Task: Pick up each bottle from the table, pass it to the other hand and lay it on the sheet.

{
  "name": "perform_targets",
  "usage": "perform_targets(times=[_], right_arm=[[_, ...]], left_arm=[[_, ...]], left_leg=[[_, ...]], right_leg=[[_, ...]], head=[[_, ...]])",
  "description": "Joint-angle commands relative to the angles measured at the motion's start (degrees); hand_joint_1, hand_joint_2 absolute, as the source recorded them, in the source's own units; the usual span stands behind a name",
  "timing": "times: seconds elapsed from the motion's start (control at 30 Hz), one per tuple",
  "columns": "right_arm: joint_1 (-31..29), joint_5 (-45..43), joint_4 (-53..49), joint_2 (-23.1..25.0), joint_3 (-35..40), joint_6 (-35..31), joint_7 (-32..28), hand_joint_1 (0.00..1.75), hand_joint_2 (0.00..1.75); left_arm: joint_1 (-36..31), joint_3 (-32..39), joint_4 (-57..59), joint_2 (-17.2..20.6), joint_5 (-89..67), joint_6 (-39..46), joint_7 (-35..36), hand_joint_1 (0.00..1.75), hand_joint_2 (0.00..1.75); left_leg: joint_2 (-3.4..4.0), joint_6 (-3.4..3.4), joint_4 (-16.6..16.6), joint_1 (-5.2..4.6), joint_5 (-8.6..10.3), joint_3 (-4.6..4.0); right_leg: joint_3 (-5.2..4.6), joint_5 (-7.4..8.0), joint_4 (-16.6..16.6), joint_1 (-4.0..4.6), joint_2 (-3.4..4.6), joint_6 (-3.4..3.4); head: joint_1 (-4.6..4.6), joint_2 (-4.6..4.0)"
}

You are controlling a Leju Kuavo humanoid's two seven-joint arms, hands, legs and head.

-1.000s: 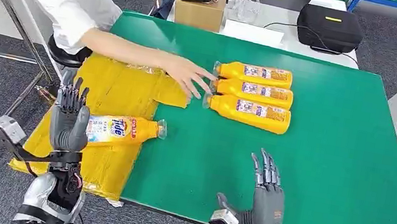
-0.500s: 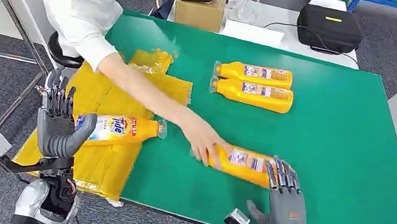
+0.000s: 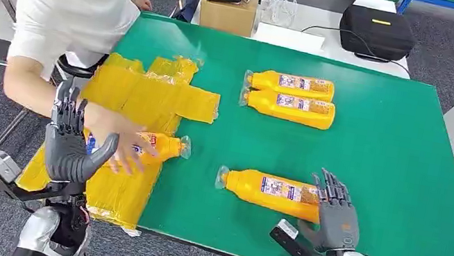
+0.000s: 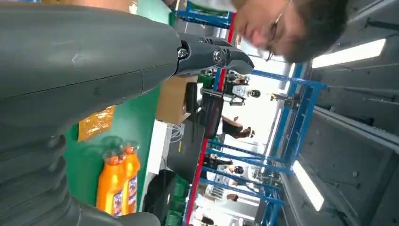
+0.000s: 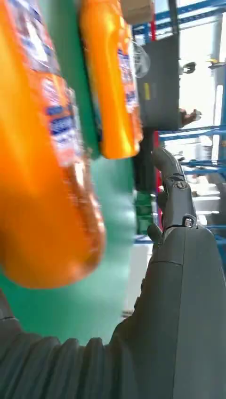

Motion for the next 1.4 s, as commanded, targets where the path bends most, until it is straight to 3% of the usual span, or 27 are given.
perform_targets(times=[0.03, 0.3, 0.47, 0.7, 0.73, 0.77, 0.87, 1.3, 1.37, 1.4], right_arm=[[-4.8, -1.9, 10.5, 2.1, 3.9, 1.7, -1.1, 0.0, 1.75], [-8.3, -1.2, 15.0, 0.6, 7.1, 7.8, 2.2, 0.0, 1.75], [-13.7, 2.9, 22.5, -0.1, 11.1, 11.1, 6.0, 0.0, 1.75], [-17.8, 3.0, 26.6, -0.8, 14.1, 15.2, 5.8, 0.07, 1.75], [-18.1, 3.0, 27.1, -0.6, 14.2, 15.8, 6.0, 0.49, 1.75], [-18.6, 2.7, 27.8, -0.5, 14.6, 17.1, 6.5, 1.43, 1.75], [-20.5, 2.2, 30.6, 0.0, 16.2, 19.9, 7.1, 1.75, 1.75], [-25.6, 0.4, 37.8, 1.2, 19.1, 25.2, 7.3, 1.75, 1.75], [-25.1, -1.5, 36.6, 1.2, 18.3, 21.7, 4.9, 1.75, 1.75], [-22.8, -7.7, 33.3, 1.5, 14.6, 19.1, -1.3, 1.75, 1.75]], left_arm=[[-3.3, -1.0, 4.7, 0.9, -0.1, 0.2, 0.2, 0.0, 1.75], [-3.1, -1.3, 4.5, 1.2, -0.6, 0.1, 0.6, 0.0, 1.75], [-3.3, -1.7, 5.0, 1.4, -2.0, 0.3, 1.0, 0.0, 1.75], [-2.7, -1.5, 4.8, 1.8, -2.2, 0.3, 1.0, 0.0, 1.75], [-2.5, -1.5, 4.6, 1.9, -2.2, 0.2, 1.1, 0.0, 1.75], [-2.3, -1.5, 4.3, 1.9, -2.1, 0.1, 1.3, 0.0, 1.75], [-2.3, -1.1, 4.6, 2.0, -2.1, -0.3, 1.5, 0.0, 1.75], [-3.9, -1.5, 5.8, 2.3, -3.1, -0.8, 1.7, 0.0, 1.75], [-3.7, -1.8, 5.2, 2.5, -3.2, -1.1, 1.6, 0.0, 1.75], [-3.3, -2.2, 4.9, 2.7, -2.8, -1.5, 1.8, 0.0, 1.75]], left_leg=[[0.02, 0.16, -0.2, 0.04, 0.01, 0.21], [0.05, 0.14, -0.1, 0.02, 0.02, 0.14], [0.01, 0.13, -0.1, 0.02, 0.03, 0.21], [0.16, 0.15, -0.1, 0.03, 0.1, 0.51], [0.18, 0.11, -0.1, 0.01, 0.06, 0.57], [0.1, 0.18, -0.2, 0.03, 0.13, 0.54], [0.21, 0.15, -0.2, 0.02, 0.09, 0.62], [0.18, 0.12, -0.1, 0.04, 0.1, 0.87], [0.16, 0.13, -0.1, 0.05, 0.11, 0.91], [0.18, 0.11, -0.1, 0.03, 0.07, 0.96]], right_leg=[[0.18, 0.04, -0.2, 0.1, 0.06, -0.3], [0.1, 0.06, -0.1, 0.07, 0.09, -0.24], [0.15, 0.06, -0.1, 0.06, 0.06, -0.22], [0.35, 0.12, -0.2, 0.09, 0.19, -0.25], [0.4, 0.07, -0.1, 0.05, 0.19, -0.18], [0.43, 0.15, -0.2, 0.09, 0.12, -0.28], [0.49, 0.12, -0.2, 0.07, 0.23, -0.25], [0.69, 0.16, -0.2, 0.09, 0.19, -0.21], [0.73, 0.17, -0.2, 0.11, 0.18, -0.2], [0.76, 0.13, -0.2, 0.07, 0.19, -0.14]], head=[[0.02, 0.0], [0.0, 0.0], [0.02, 0.0], [0.02, 0.0], [0.02, 0.0], [0.02, 0.0], [0.02, 0.0], [0.0, 0.0], [0.02, 0.0], [0.02, 0.0]])
